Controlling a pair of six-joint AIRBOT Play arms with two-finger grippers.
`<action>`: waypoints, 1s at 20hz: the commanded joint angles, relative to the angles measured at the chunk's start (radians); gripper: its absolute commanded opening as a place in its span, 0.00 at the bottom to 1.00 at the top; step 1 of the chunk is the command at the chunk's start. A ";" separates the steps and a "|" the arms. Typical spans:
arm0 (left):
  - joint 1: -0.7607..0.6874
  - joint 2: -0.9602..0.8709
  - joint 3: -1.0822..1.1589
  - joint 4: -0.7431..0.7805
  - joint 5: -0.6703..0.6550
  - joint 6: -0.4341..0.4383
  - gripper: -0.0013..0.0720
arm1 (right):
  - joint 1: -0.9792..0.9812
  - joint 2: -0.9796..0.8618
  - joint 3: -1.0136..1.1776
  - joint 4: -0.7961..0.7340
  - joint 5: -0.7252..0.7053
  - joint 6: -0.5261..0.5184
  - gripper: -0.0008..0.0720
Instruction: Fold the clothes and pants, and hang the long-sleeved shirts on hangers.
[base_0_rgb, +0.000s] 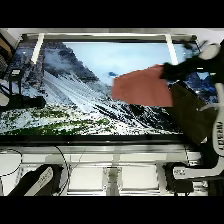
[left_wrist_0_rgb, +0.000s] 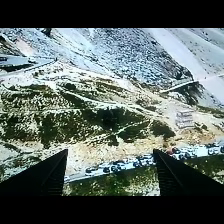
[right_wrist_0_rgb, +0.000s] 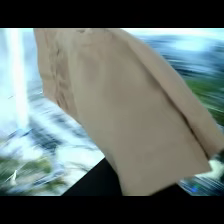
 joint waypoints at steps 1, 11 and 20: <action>-0.001 0.000 0.000 0.000 0.002 0.000 0.86 | -0.252 0.072 0.015 -0.141 0.180 0.052 0.02; 0.000 -0.006 0.000 0.001 0.001 0.000 0.86 | -0.726 0.089 0.012 -0.287 0.265 0.035 0.02; 0.000 -0.061 0.000 0.000 0.001 0.000 0.86 | -0.734 0.098 -0.016 -0.269 0.310 0.010 0.54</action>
